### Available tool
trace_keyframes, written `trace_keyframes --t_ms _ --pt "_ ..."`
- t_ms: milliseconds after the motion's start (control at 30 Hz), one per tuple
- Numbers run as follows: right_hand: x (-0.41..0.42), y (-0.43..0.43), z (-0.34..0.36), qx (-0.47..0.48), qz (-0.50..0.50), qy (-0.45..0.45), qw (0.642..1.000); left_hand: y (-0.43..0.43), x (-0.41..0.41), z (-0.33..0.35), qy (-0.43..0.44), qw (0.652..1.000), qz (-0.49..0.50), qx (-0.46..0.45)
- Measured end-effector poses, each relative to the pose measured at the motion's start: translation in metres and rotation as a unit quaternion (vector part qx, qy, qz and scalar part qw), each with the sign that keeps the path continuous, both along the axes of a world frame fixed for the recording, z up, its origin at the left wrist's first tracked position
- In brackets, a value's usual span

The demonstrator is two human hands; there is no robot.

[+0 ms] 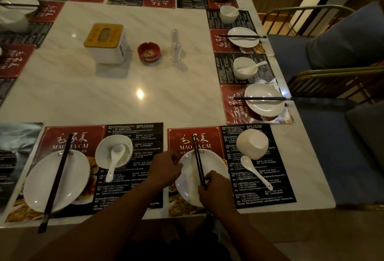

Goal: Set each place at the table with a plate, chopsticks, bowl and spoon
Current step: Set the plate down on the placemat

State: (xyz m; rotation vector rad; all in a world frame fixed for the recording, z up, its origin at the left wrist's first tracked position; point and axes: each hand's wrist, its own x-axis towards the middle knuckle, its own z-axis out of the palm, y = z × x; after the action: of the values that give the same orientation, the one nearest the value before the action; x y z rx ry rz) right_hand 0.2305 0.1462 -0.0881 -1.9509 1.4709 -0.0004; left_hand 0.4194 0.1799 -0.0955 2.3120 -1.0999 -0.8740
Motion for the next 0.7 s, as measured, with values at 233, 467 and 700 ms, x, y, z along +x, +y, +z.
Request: trace_keyframes --t_ms 233,467,700 --pt "0.0001 -0.0015 -0.0001 0.005 -0.007 -0.004 1.000 0.0050 0.0042 0.0002 0.005 1.000 -0.001 -0.013" --pt "-0.0015 -0.0051 -0.0014 0.022 -0.022 -0.010 0.999 0.0079 0.0050 -0.0003 0.006 1.000 -0.006 -0.001" --pt "-0.0019 -0.0061 0.0004 0.024 -0.019 -0.011 0.999 0.0083 0.0047 0.0007 0.010 1.000 -0.010 0.006"
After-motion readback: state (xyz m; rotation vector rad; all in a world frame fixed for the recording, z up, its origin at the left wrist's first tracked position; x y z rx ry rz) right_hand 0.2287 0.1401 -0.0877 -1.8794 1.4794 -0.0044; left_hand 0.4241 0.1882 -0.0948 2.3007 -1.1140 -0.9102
